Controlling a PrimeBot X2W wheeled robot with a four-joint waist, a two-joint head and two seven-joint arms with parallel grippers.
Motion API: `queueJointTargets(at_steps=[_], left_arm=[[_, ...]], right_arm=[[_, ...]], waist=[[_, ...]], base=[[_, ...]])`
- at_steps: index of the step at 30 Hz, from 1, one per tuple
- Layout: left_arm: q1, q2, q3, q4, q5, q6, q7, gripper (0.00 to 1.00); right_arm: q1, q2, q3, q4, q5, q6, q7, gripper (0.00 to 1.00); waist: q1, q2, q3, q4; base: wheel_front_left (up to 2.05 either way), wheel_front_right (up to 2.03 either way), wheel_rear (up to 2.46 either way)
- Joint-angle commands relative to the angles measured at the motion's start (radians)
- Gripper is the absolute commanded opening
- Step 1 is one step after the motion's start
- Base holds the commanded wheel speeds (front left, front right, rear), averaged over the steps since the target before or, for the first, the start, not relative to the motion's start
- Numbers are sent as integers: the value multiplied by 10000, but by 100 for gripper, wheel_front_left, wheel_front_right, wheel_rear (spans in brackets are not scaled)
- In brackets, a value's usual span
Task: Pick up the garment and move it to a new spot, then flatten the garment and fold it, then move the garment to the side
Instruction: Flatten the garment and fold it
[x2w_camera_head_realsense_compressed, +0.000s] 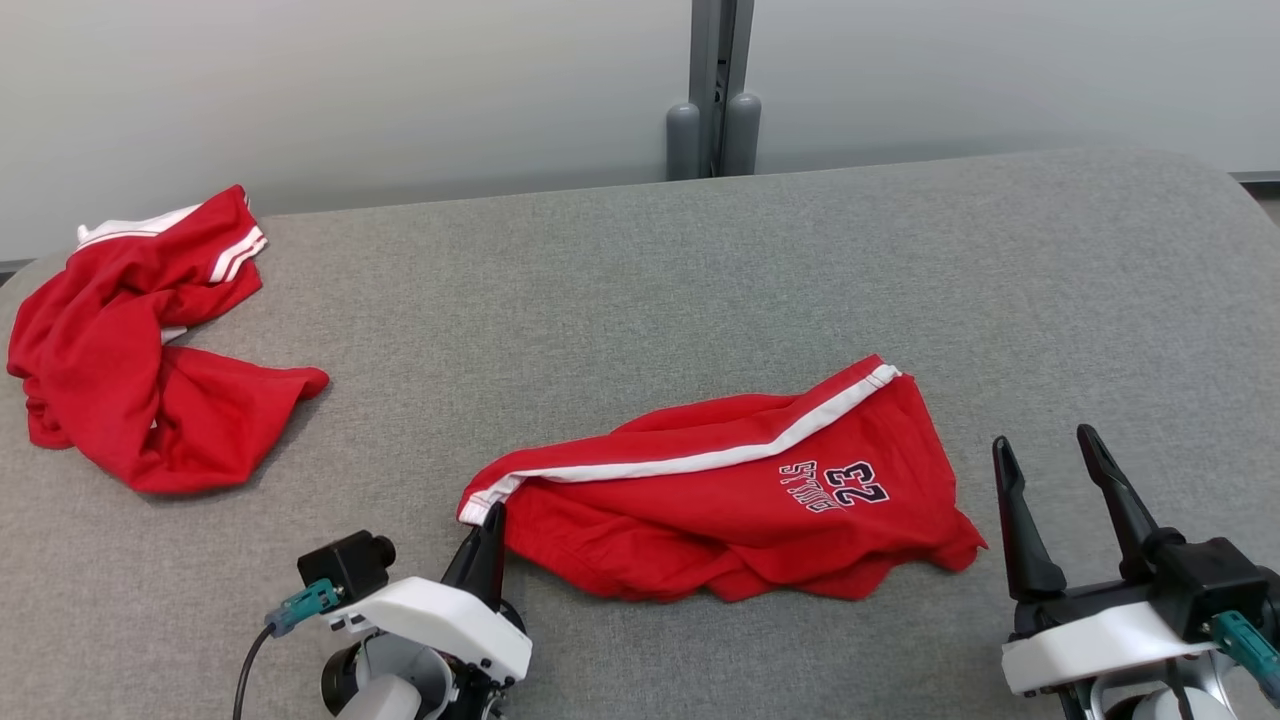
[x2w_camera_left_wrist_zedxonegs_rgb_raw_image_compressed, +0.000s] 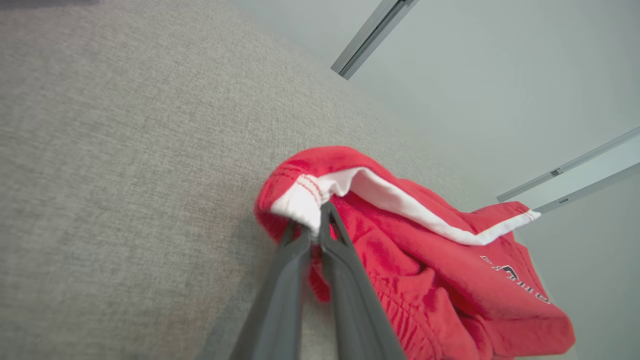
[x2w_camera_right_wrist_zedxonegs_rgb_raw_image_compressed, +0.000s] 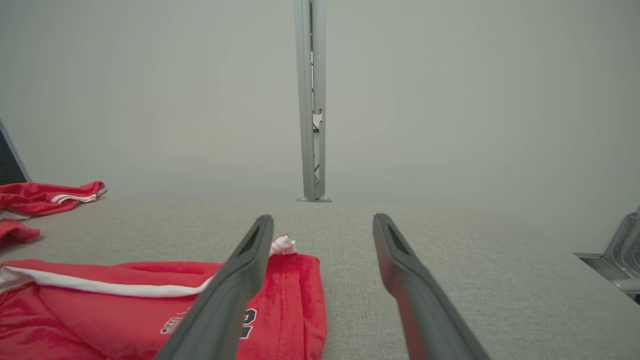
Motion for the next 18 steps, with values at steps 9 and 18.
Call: queueJointTargets(at_steps=[9, 18], left_arm=[[-676, 52, -223, 226, -141, -51, -347, 0], [-949, 50, -197, 366, 327, -159, -417, 0]], right_arm=[[-1039, -151, 241, 933, -1513, 1, -52, 100], [-2655, -1042, 983, 2946, -1943, 1, -53, 100]], waist=[[0, -1, 380, 197], [0, -1, 806, 511]], base=[[0, 0, 0], [0, 0, 0]])
